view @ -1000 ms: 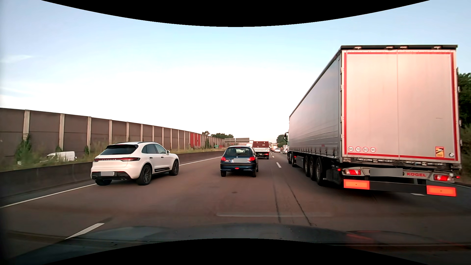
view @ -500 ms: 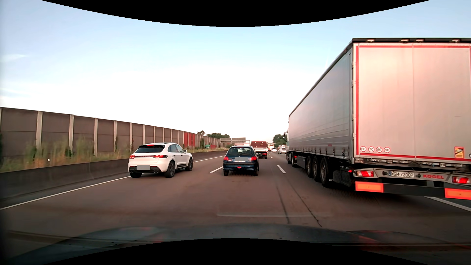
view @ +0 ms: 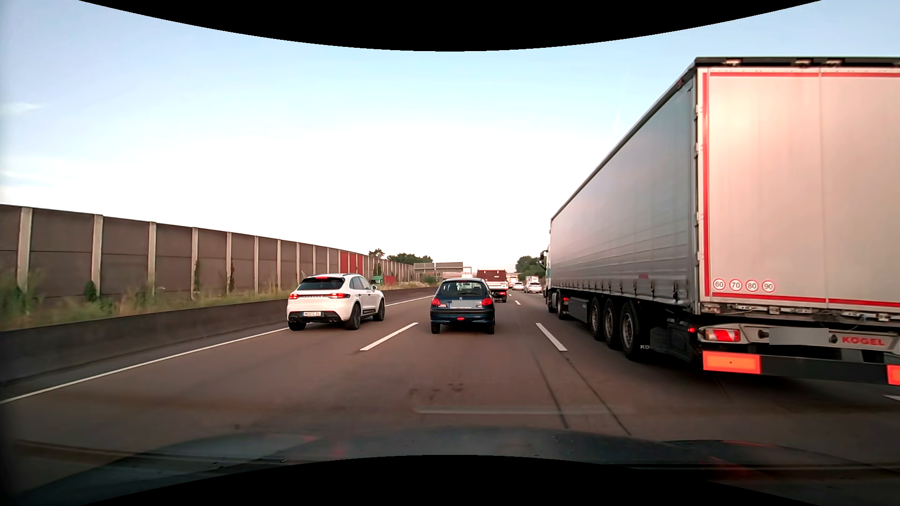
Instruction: Follow the waypoints while adhering to traffic rules and regulations
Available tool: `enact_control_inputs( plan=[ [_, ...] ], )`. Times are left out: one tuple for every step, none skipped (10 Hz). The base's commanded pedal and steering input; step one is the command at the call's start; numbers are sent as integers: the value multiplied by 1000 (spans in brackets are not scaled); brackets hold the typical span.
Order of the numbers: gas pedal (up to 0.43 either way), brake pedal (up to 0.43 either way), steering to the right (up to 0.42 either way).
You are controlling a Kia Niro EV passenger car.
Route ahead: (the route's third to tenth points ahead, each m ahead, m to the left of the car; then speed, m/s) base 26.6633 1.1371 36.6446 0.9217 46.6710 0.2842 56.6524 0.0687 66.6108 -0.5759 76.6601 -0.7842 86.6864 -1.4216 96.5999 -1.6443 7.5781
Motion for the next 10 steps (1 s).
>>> enact_control_inputs(
  plan=[
    [79, 0, 8],
    [79, 0, 8],
    [79, 0, 7],
    [79, 0, 7],
    [79, 0, 7],
    [79, 0, 7],
    [79, 0, 6],
    [79, 0, 6],
    [79, 0, 6],
    [67, 0, 6]
  ],
)
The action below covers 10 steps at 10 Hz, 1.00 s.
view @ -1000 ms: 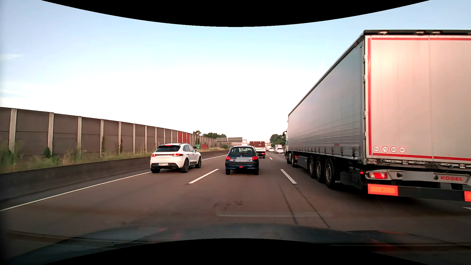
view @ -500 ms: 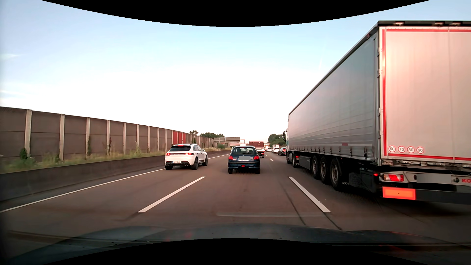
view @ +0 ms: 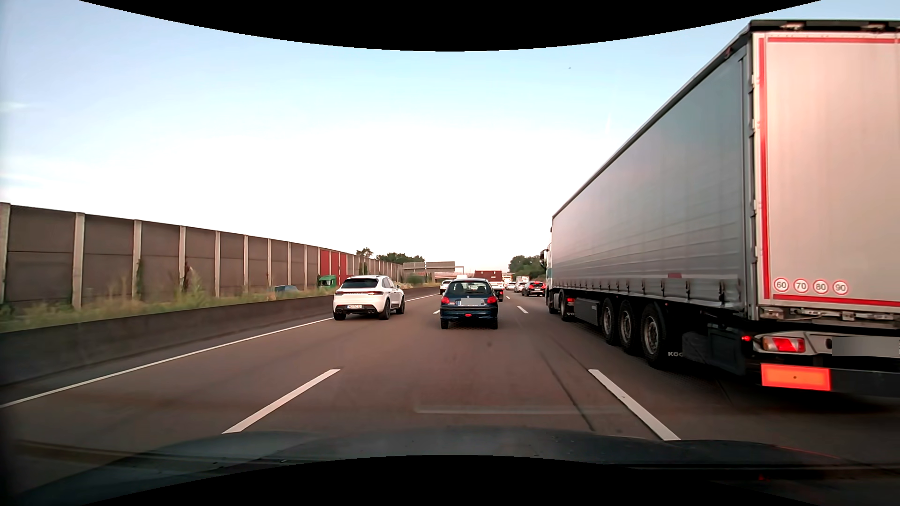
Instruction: Follow the waypoints while adhering to traffic rules and regulations
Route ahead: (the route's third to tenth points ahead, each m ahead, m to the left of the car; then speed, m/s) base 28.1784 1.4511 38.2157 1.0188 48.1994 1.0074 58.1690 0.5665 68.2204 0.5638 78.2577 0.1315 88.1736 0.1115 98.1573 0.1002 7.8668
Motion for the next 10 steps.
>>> enact_control_inputs(
  plan=[
    [67, 0, 6],
    [67, 0, 6],
    [67, 0, 5],
    [67, 0, 6],
    [67, 0, 6],
    [67, 0, 5],
    [67, 0, 5],
    [67, 0, 5],
    [67, 0, 5],
    [67, 0, 5]
  ],
)
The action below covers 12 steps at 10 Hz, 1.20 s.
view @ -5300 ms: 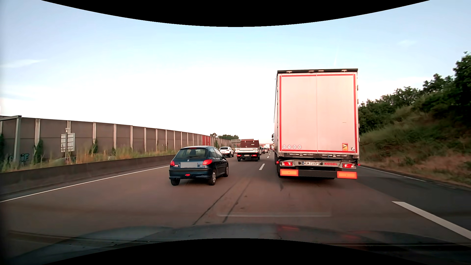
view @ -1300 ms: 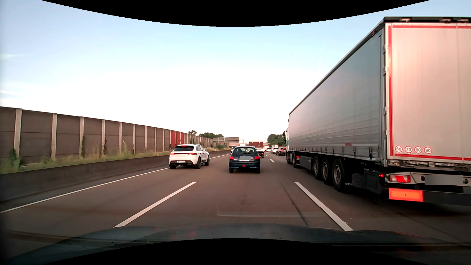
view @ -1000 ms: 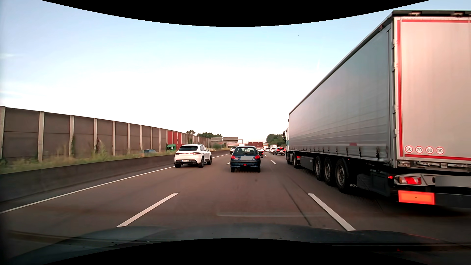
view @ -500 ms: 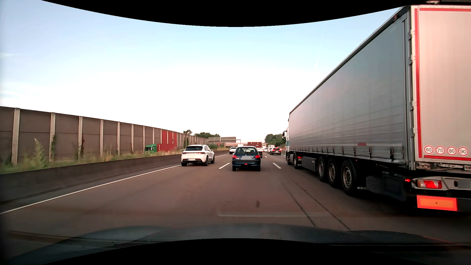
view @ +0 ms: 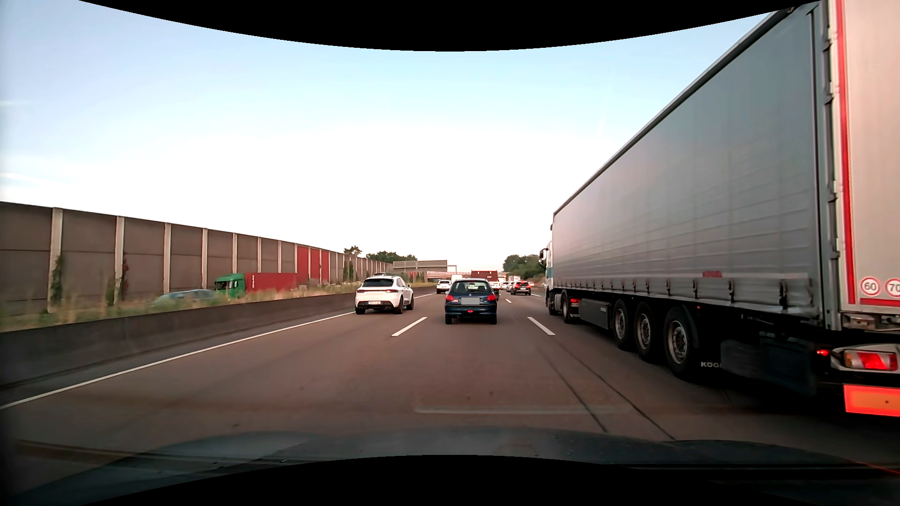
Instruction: Follow the waypoints while adhering to traffic rules and regulations
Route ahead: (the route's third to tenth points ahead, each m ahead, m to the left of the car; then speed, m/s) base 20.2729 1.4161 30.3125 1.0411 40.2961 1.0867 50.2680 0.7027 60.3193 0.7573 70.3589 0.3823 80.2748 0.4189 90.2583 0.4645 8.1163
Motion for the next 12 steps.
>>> enact_control_inputs(
  plan=[
    [67, 0, 5],
    [67, 0, 4],
    [67, 0, 3],
    [67, 0, 3],
    [67, 0, 4],
    [67, 0, 3],
    [67, 0, 3],
    [67, 0, 3],
    [67, 0, 2],
    [67, 0, 1],
    [67, 0, 0],
    [67, 0, 0]
  ],
)
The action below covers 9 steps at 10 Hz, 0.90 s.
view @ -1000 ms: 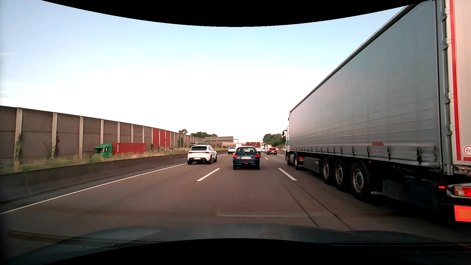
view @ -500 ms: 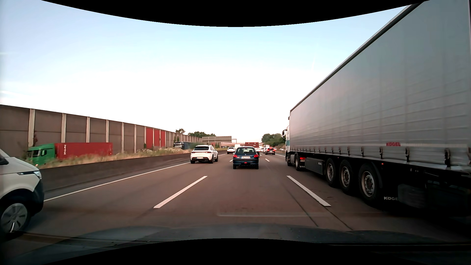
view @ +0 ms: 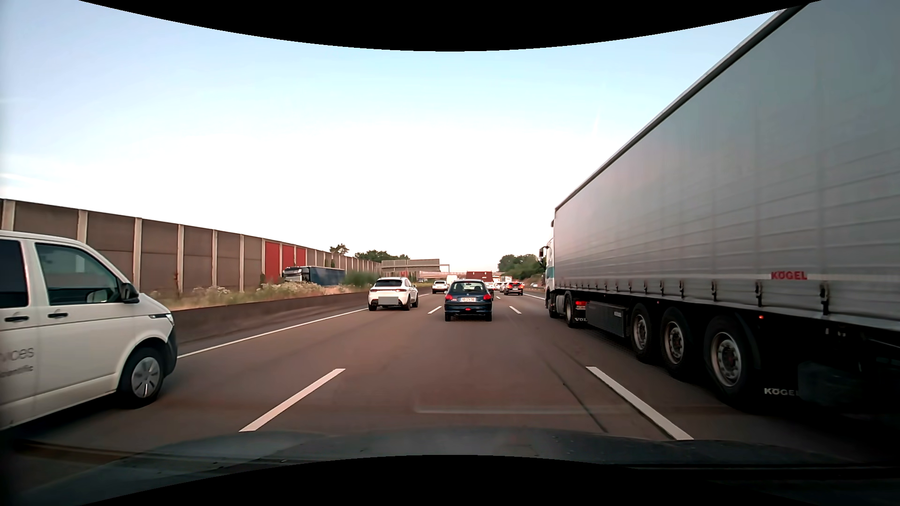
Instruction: Follow the waypoints while adhering to traffic rules and regulations
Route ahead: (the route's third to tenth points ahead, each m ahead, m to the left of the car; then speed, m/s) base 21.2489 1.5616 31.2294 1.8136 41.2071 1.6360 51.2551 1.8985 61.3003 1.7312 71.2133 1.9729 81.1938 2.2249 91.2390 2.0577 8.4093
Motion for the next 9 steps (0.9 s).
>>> enact_control_inputs(
  plan=[
    [67, 0, -2],
    [67, 0, -4],
    [67, 0, -4],
    [67, 0, -4],
    [67, 0, -4],
    [67, 0, -4],
    [67, 0, -4],
    [67, 0, -4],
    [67, 0, -3]
  ],
)
